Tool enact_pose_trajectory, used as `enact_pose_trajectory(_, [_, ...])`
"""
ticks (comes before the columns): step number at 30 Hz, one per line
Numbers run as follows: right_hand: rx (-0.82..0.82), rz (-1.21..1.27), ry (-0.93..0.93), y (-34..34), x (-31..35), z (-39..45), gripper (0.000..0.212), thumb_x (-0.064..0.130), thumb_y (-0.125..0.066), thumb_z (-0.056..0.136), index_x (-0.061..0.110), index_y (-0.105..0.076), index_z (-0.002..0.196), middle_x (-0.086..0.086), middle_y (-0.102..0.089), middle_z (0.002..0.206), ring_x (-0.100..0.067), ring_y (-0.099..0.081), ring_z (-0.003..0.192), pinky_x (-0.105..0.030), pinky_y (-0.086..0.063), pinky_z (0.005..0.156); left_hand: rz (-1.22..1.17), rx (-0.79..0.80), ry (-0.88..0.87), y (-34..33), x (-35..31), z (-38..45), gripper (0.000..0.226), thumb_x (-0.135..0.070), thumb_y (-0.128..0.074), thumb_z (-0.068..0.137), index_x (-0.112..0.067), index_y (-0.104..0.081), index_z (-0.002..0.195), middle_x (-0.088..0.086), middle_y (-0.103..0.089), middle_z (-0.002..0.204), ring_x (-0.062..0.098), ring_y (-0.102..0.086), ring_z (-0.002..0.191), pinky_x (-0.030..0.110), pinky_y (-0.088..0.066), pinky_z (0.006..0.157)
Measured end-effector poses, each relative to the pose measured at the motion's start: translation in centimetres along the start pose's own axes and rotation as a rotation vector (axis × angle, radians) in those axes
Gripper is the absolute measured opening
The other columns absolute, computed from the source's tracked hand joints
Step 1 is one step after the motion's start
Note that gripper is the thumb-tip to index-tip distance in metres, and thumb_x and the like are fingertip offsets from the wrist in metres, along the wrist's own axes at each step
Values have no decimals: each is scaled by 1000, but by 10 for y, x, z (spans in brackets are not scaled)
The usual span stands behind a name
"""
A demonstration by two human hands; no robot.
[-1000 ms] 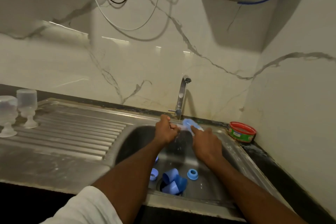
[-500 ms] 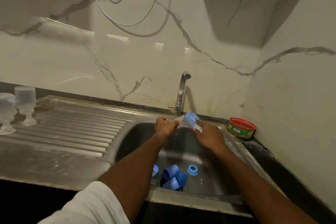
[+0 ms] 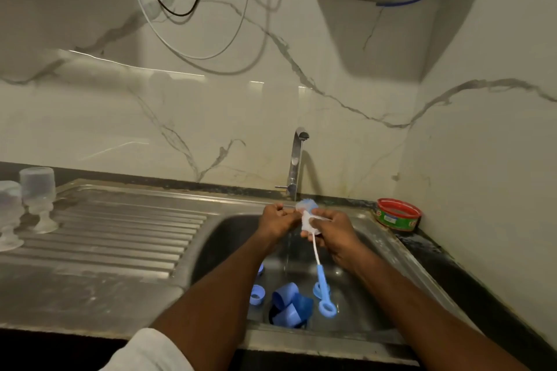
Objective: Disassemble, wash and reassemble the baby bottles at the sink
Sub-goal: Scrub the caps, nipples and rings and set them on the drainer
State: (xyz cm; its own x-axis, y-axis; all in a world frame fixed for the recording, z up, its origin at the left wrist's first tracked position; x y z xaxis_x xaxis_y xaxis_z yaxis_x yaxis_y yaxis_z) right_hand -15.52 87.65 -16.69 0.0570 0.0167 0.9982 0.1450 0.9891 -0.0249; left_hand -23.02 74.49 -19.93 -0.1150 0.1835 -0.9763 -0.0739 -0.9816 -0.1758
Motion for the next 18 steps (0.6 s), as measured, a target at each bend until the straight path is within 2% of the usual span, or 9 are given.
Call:
enact_pose_trajectory(2, [-74,-30,25,9,2,5,32,-4,-56,99,-5,-55,130,-26,-69,90,-21,-69,49,-22,-51,42,-23,21,-4,-3,-2,-1,57,-7,-80,85,13,-51,129,18,-75,99,18,-75,79,23,-57,65])
enact_pose_trajectory(3, [-100,-33,36,13,4,6,31,-3,-56,99,-6,-55,130,-27,-70,89,-20,-68,49,-22,-51,43,-49,7,-9,-3,-4,-2,59,-7,-80,85,10,-48,132,19,-74,101,17,-75,79,23,-57,65])
enact_pose_trajectory(6, [-139,-25,47,16,6,3,31,-1,-54,100,-1,-55,131,-28,-70,100,-19,-69,51,-23,-53,45,-41,-152,-11,8,-4,0,61,-11,-78,88,-10,-42,137,7,-69,99,15,-70,84,24,-57,71])
enact_pose_trajectory(8, [-66,-50,45,8,3,-1,30,2,-56,100,2,-56,130,-24,-71,99,-22,-71,58,-23,-53,47,9,-204,-11,16,-4,0,56,-17,-78,88,-10,-45,133,6,-68,100,16,-70,88,24,-56,71])
enact_pose_trajectory(11, [-53,-133,79,0,-2,-2,31,5,-60,99,5,-58,130,-20,-72,99,-26,-73,62,-25,-53,48,71,-44,46,14,-5,-4,59,-24,-80,86,-5,-44,128,15,-70,109,23,-72,95,27,-58,71])
enact_pose_trajectory(15, [-135,-207,147,13,4,3,34,4,-64,96,3,-62,130,-18,-74,95,-23,-72,57,-24,-50,46,-132,152,134,9,-9,-10,70,-5,-74,89,6,-32,144,25,-71,112,27,-76,95,27,-61,70])
enact_pose_trajectory(18, [-177,-193,139,20,9,3,32,5,-63,96,5,-63,128,-17,-74,95,-20,-69,54,-24,-49,46,-78,136,69,13,-13,-2,69,-10,-74,90,4,-36,145,25,-71,114,27,-75,100,36,-61,83])
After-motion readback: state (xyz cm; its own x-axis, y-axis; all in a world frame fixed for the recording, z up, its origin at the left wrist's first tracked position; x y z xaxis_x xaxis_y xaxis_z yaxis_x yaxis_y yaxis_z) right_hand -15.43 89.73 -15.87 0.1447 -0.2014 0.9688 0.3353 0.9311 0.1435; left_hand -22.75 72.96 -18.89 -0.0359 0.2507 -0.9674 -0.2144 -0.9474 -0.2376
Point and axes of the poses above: each hand's wrist, its own z-axis towards the middle knuckle, its own y-axis out of the back of the hand, x = y × z, the point moved 4 cm from there along z, towards the middle knuckle
